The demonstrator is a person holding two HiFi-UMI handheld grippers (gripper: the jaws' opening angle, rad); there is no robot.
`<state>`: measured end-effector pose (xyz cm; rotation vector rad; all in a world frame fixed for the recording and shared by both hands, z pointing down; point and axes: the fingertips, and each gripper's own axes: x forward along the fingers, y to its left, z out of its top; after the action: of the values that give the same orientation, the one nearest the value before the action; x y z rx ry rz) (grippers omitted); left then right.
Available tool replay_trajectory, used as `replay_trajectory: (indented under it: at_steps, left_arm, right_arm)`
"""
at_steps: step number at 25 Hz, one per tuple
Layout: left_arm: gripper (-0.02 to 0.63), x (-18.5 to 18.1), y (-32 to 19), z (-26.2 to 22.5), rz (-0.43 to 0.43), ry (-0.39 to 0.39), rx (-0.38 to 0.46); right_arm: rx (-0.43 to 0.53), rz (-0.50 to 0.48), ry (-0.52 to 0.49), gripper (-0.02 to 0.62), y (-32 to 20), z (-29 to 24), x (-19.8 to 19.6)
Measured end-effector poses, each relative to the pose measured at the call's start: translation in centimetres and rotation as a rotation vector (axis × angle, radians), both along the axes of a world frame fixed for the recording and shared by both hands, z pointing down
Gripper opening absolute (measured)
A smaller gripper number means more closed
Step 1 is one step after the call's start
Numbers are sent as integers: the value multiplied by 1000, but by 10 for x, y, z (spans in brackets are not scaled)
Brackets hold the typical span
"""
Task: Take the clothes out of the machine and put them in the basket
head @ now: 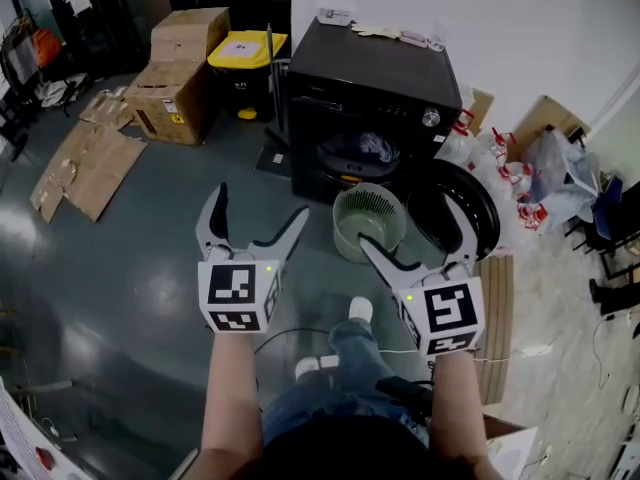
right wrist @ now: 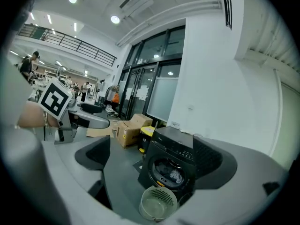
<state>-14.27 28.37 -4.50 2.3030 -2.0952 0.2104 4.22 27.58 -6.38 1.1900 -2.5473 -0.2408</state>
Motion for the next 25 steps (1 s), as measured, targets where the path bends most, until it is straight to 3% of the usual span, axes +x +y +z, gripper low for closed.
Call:
replay_trajectory:
  at_steps: [16, 25]
  left_arm:
    - [543, 77, -188, 5, -95, -55, -35]
    - [543, 83, -232, 29, -145, -102, -115]
  right_arm:
    - [-61, -45, -60, 534, -211, 20, 87]
    - [-152, -65, -81, 534, -275, 56, 103]
